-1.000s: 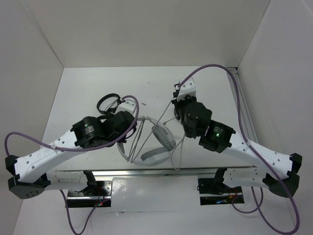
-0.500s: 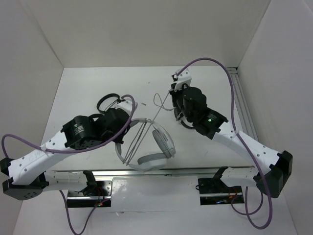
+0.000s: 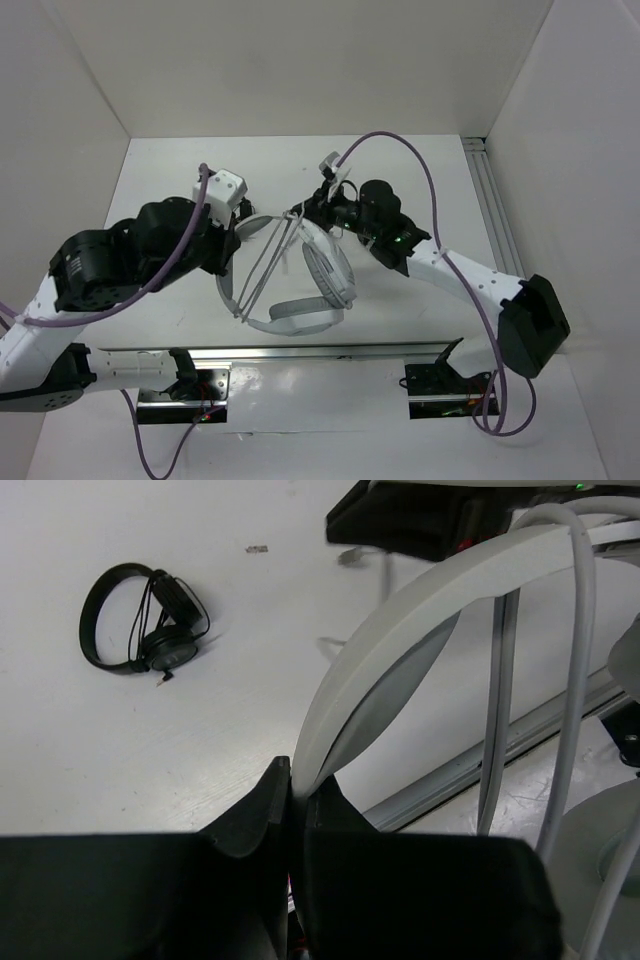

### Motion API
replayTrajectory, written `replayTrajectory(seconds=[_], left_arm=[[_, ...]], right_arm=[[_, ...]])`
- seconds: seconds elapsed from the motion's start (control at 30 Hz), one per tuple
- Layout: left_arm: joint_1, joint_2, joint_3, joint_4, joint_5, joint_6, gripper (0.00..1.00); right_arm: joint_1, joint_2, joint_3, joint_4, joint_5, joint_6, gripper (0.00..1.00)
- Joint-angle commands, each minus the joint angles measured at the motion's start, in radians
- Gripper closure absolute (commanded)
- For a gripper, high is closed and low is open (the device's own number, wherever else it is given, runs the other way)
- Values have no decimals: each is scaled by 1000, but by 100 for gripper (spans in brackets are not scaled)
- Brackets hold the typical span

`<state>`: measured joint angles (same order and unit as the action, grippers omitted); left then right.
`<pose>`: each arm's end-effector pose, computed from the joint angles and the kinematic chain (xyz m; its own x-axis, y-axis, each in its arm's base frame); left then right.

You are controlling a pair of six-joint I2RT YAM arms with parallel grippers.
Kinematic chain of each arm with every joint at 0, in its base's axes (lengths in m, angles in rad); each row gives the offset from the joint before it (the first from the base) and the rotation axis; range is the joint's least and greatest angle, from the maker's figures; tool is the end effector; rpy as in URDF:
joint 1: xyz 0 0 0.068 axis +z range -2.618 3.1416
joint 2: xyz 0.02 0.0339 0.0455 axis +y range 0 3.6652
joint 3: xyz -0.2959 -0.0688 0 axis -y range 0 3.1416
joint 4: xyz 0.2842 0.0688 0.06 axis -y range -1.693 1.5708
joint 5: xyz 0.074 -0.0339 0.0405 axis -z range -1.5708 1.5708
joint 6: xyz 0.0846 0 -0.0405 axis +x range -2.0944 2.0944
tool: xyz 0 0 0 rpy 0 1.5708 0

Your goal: Wrap the headphones

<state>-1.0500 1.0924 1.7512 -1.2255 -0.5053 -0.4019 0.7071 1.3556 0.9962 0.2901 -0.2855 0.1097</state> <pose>0.1334 -0.1502 0.5181 -0.4633 0.1197 -0.8781 0.4070 0.9089 -0.0909 0.2877 0.2772 0.3480 -0.1440 0.0152 -0.9895 -0.8261 0.5486 0.1286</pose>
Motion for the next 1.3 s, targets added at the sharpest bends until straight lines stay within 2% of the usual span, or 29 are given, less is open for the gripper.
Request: replayTrajectory(seconds=[0.0, 0.17, 0.43, 0.53, 0.57, 0.67, 0.73, 0.77, 0.93, 1.07, 1.2, 1.27], left_arm=[[-13, -19, 146, 156, 102, 20, 100], [-13, 35, 254, 156, 91, 20, 100], [-13, 93, 344, 147, 41, -14, 100], [-13, 104, 375, 133, 27, -23, 100], [-13, 115, 375, 133, 16, -23, 100], [-13, 115, 375, 124, -36, -57, 100], [-13, 95, 375, 138, -81, -75, 100], [-13, 95, 384, 147, -81, -86, 100], [-13, 58, 384, 178, -148, -106, 100], [-13, 49, 393, 207, -177, -94, 100], [-13, 49, 393, 228, -197, -84, 100], [-13, 40, 370, 248, -220, -84, 100]], right_arm=[[-9, 120, 12, 170, -217, 108, 81], [60, 266, 53, 337, -244, 197, 66], [88, 428, 101, 458, -218, 258, 62], [88, 428, 82, 458, -207, 258, 49], [88, 418, 68, 474, -195, 258, 49], [88, 407, 35, 494, -195, 249, 82], [88, 407, 10, 509, -185, 258, 97], [97, 407, -2, 523, -185, 258, 99], [121, 427, -73, 583, -185, 283, 100], [170, 438, -113, 546, -143, 242, 100], [170, 355, -192, 598, -153, 246, 89], [160, 314, -225, 641, -159, 262, 72]])
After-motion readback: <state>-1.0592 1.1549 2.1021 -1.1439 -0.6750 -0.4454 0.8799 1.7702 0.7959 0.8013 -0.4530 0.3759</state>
